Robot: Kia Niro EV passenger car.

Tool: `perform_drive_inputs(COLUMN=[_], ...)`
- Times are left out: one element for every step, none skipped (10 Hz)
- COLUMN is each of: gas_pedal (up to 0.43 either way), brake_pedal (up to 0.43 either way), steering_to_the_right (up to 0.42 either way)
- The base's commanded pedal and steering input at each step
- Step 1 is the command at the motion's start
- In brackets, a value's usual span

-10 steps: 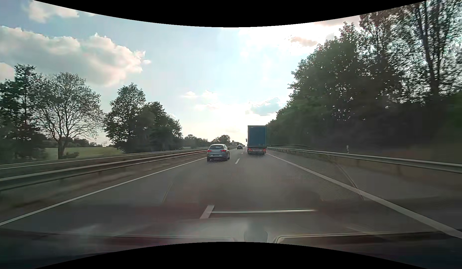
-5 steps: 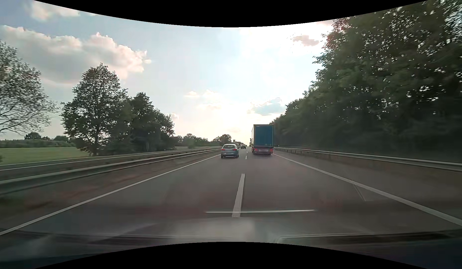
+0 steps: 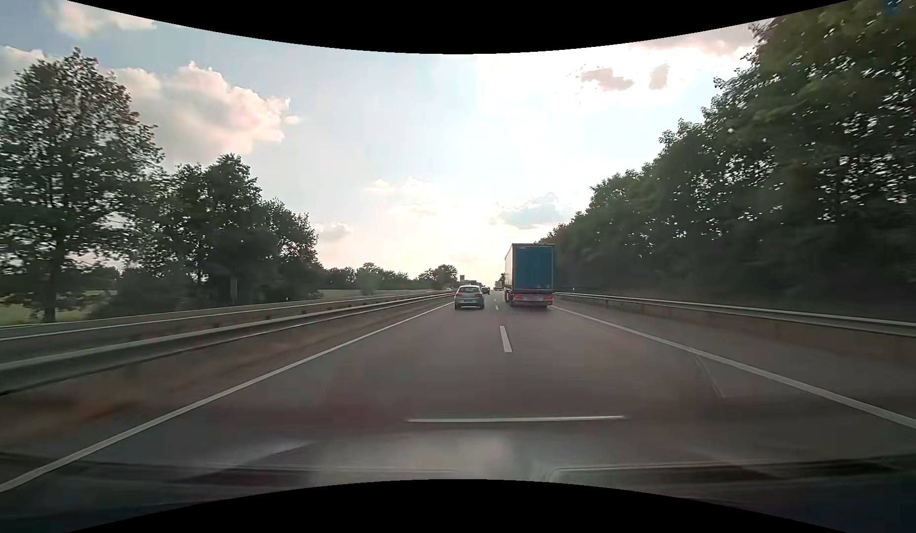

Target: Follow the waypoints while adhering to traffic rules and regulations

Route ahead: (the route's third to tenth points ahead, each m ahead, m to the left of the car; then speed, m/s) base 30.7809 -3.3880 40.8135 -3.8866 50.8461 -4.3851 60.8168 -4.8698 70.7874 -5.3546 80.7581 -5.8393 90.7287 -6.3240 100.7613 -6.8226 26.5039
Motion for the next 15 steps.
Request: perform_drive_inputs(gas_pedal=[0.689,0.701,0.713,0.713,0.720,0.720,0.720,0.720,0.720,0.720,0.720,0.720,0.720,0.720,0.720], brake_pedal=[0.000,0.000,0.000,0.000,0.000,0.000,0.000,0.000,0.000,0.000,0.000,0.000,0.000,0.000,0.000], steering_to_the_right=[0.002,0.002,0.002,0.002,0.002,0.002,0.003,0.003,0.003,0.003,0.003,0.003,0.004,0.004,0.003])
